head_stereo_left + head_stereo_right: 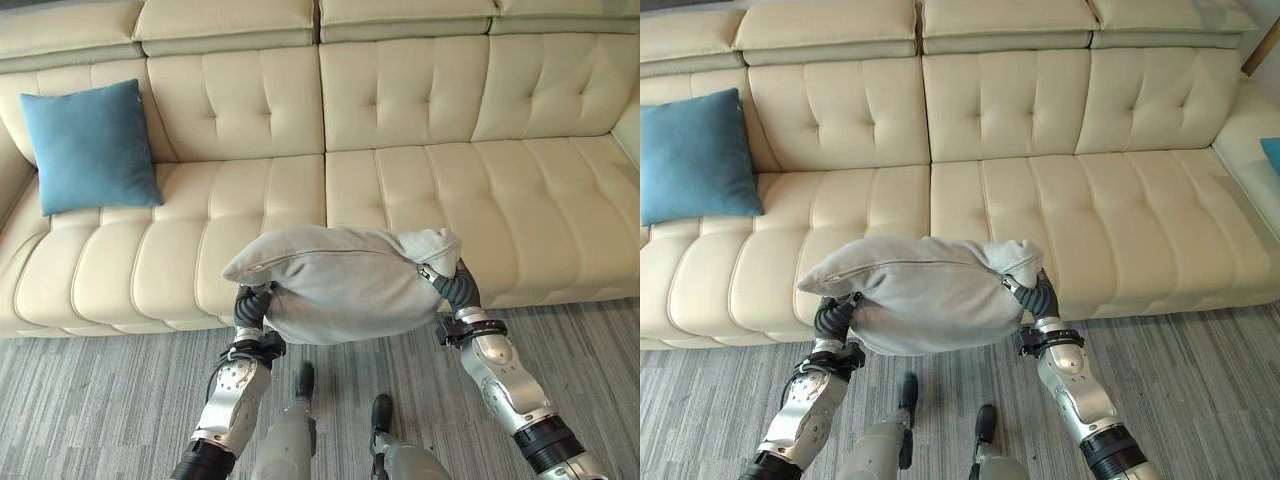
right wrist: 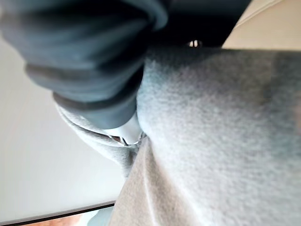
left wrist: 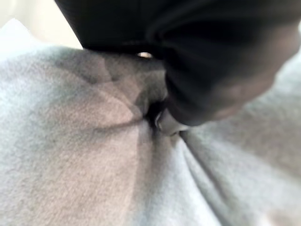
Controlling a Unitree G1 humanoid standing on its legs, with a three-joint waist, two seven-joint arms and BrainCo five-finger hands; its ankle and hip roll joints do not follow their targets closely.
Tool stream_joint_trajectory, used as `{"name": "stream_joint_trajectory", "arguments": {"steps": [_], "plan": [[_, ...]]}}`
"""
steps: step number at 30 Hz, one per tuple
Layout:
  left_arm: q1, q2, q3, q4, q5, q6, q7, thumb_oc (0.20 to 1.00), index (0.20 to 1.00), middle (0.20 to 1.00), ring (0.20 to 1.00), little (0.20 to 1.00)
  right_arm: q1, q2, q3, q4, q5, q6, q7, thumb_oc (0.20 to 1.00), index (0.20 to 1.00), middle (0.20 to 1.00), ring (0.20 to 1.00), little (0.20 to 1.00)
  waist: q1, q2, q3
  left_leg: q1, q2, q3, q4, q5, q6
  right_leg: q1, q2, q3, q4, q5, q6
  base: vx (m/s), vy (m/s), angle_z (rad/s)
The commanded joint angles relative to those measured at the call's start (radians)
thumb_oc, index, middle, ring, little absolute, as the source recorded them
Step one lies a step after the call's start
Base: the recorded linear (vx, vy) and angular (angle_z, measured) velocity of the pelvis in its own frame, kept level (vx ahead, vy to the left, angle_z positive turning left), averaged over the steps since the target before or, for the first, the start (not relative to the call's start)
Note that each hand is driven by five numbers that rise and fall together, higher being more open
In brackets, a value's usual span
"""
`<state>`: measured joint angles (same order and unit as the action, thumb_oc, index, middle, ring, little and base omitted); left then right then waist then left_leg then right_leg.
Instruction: Pick up all the scattered cushions and arrange them neatly on the sofa.
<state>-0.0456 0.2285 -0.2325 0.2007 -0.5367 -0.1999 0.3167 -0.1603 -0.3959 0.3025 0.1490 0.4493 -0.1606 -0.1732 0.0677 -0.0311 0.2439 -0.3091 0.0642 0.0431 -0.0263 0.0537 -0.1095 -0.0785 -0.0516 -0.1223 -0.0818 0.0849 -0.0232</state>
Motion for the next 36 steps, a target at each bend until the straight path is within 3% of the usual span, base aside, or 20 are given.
{"name": "stream_joint_trajectory", "arguments": {"steps": [1, 4, 5, 6, 7, 9, 10, 14, 17, 19, 28, 32, 33, 36], "plan": [[-0.037, 0.027, 0.009, -0.157, 0.044, -0.066, -0.052, 0.200, 0.200, 0.200, 0.200, 0.200, -0.020, 0.041, 0.008, -0.119, -0.052, -0.050, 0.045, 0.200, 0.200, 0.200, 0.200, 0.200, 0.057, -0.036, -0.114, -0.068, 0.000, -0.008, 0.063, 0.106, 0.021, 0.245, -0.032, 0.019, 0.087, -0.288, 0.117, 0.40, 0.225, -0.77], [-0.036, 0.059, 0.007, -0.162, 0.056, -0.051, -0.069, 0.200, 0.200, 0.200, 0.200, 0.200, 0.003, 0.061, 0.003, -0.128, -0.067, -0.041, 0.066, 0.200, 0.200, 0.200, 0.200, 0.200, 0.056, -0.065, -0.122, -0.018, -0.035, 0.004, 0.085, 0.063, 0.067, 0.202, -0.079, 0.039, 0.259, -0.277, 0.147, 0.30, 0.210, -0.55], [-0.036, 0.059, 0.007, -0.162, 0.056, -0.051, -0.069, 0.200, 0.200, 0.200, 0.200, 0.200, 0.003, 0.061, 0.003, -0.128, -0.067, -0.041, 0.066, 0.200, 0.200, 0.200, 0.200, 0.200, 0.057, -0.063, -0.124, -0.020, -0.032, 0.005, 0.084, 0.065, 0.067, 0.198, -0.077, 0.041, 0.259, -0.275, 0.147, 0.24, 0.243, -0.20], [-0.035, 0.086, 0.008, -0.178, 0.068, -0.042, -0.076, 0.200, 0.200, 0.200, 0.200, 0.200, 0.003, 0.074, 0.001, -0.134, -0.082, -0.036, 0.071, 0.200, 0.200, 0.200, 0.200, 0.200, 0.052, -0.070, -0.114, 0.027, -0.051, 0.017, 0.075, 0.034, 0.100, 0.117, -0.095, 0.054, 0.436, -0.204, 0.168, 0.18, 0.227, -0.03], [-0.038, 0.095, 0.008, -0.182, 0.081, -0.042, -0.073, 0.200, 0.200, 0.200, 0.200, 0.200, 0.000, 0.083, 0.001, -0.132, -0.087, -0.038, 0.069, 0.200, 0.200, 0.200, 0.200, 0.200, 0.044, -0.074, -0.105, 0.049, -0.063, 0.025, 0.071, 0.018, 0.115, 0.082, -0.108, 0.056, 0.514, -0.152, 0.182, 0.22, 0.277, 0.02], [-0.050, 0.101, -0.002, -0.182, 0.096, -0.040, -0.072, 0.200, 0.200, 0.200, 0.200, 0.200, 0.005, 0.099, -0.006, -0.129, -0.086, -0.040, 0.066, 0.200, 0.200, 0.200, 0.200, 0.200, 0.029, -0.057, -0.095, 0.091, -0.055, 0.020, 0.057, 0.002, 0.130, -0.002, -0.096, 0.061, 0.611, -0.105, 0.173, 0.13, 0.161, -0.04], [-0.059, 0.100, -0.001, -0.181, 0.100, -0.042, -0.063, 0.200, 0.200, 0.200, 0.200, 0.200, 0.004, 0.100, -0.010, -0.129, -0.083, -0.044, 0.065, 0.200, 0.200, 0.200, 0.200, 0.200, 0.014, -0.050, -0.079, 0.121, -0.058, 0.009, 0.044, -0.005, 0.133, -0.057, -0.081, 0.068, 0.640, -0.136, 0.155, 0.13, 0.117, 0.16], [-0.074, 0.097, -0.005, -0.190, 0.129, -0.051, -0.069, 0.200, 0.200, 0.200, 0.200, 0.200, 0.007, 0.108, -0.027, -0.138, -0.069, -0.051, 0.063, 0.200, 0.200, 0.200, 0.200, 0.200, -0.025, -0.028, -0.067, 0.174, -0.060, -0.007, 0.015, -0.021, 0.122, -0.121, -0.049, 0.056, 0.437, -0.190, 0.135, 0.17, 0.006, 0.16], [-0.100, 0.090, -0.010, -0.182, 0.135, -0.060, -0.063, 0.200, 0.200, 0.200, 0.200, 0.200, 0.007, 0.110, -0.032, -0.130, -0.061, -0.057, 0.052, 0.200, 0.200, 0.200, 0.200, 0.200, -0.053, -0.036, -0.058, 0.209, -0.069, -0.030, 0.003, -0.040, 0.111, -0.129, -0.028, 0.121, 0.230, -0.125, 0.156, 0.18, -0.104, 0.24], [-0.101, 0.078, -0.015, -0.178, 0.149, -0.065, -0.068, 0.200, 0.200, 0.200, 0.200, 0.200, 0.016, 0.115, -0.031, -0.129, -0.051, -0.056, 0.059, 0.200, 0.200, 0.200, 0.200, 0.200, -0.053, -0.053, -0.075, 0.227, -0.079, -0.038, 0.004, -0.056, 0.109, -0.082, -0.044, 0.127, 0.146, -0.095, 0.154, 0.19, -0.135, 0.39], [-0.183, 0.055, -0.054, -0.138, 0.176, -0.072, 0.000, 0.200, 0.200, 0.200, 0.200, 0.200, -0.107, 0.088, 0.014, -0.098, -0.072, -0.058, 0.020, 0.200, 0.200, 0.200, 0.200, 0.200, -0.046, -0.045, -0.136, 0.288, -0.053, -0.054, -0.055, -0.057, 0.085, 0.009, -0.040, 0.085, 0.085, -0.103, 0.139, 0.16, -0.084, 0.11], [-0.411, 0.074, -0.104, -0.022, 0.191, -0.081, 0.090, 0.200, 0.200, 0.200, 0.200, 0.200, -0.347, 0.075, 0.070, 0.011, -0.060, -0.057, -0.055, 0.200, 0.200, 0.200, 0.200, 0.200, -0.043, -0.048, -0.136, 0.281, -0.046, -0.063, -0.061, -0.053, 0.074, 0.010, -0.038, 0.077, 0.081, -0.107, 0.138, 0.05, -0.034, 0.05], [-0.547, 0.099, -0.131, 0.055, 0.182, -0.084, 0.121, 0.200, 0.200, 0.200, 0.200, 0.200, -0.471, 0.053, 0.097, 0.075, -0.047, -0.056, -0.087, 0.200, 0.200, 0.200, 0.200, 0.200, -0.043, -0.049, -0.126, 0.260, -0.043, -0.064, -0.061, -0.046, 0.068, -0.009, -0.037, 0.075, 0.084, -0.106, 0.140, -0.02, -0.022, 0.08], [-0.674, 0.121, -0.160, 0.136, 0.162, -0.090, 0.144, 0.200, 0.200, 0.200, 0.200, 0.200, -0.595, 0.032, 0.125, 0.145, -0.033, -0.048, -0.114, 0.200, 0.200, 0.200, 0.200, 0.200, -0.045, -0.049, -0.107, 0.221, -0.039, -0.066, -0.060, -0.035, 0.062, -0.048, -0.032, 0.072, 0.094, -0.104, 0.141, -0.07, -0.024, 0.15]]}}
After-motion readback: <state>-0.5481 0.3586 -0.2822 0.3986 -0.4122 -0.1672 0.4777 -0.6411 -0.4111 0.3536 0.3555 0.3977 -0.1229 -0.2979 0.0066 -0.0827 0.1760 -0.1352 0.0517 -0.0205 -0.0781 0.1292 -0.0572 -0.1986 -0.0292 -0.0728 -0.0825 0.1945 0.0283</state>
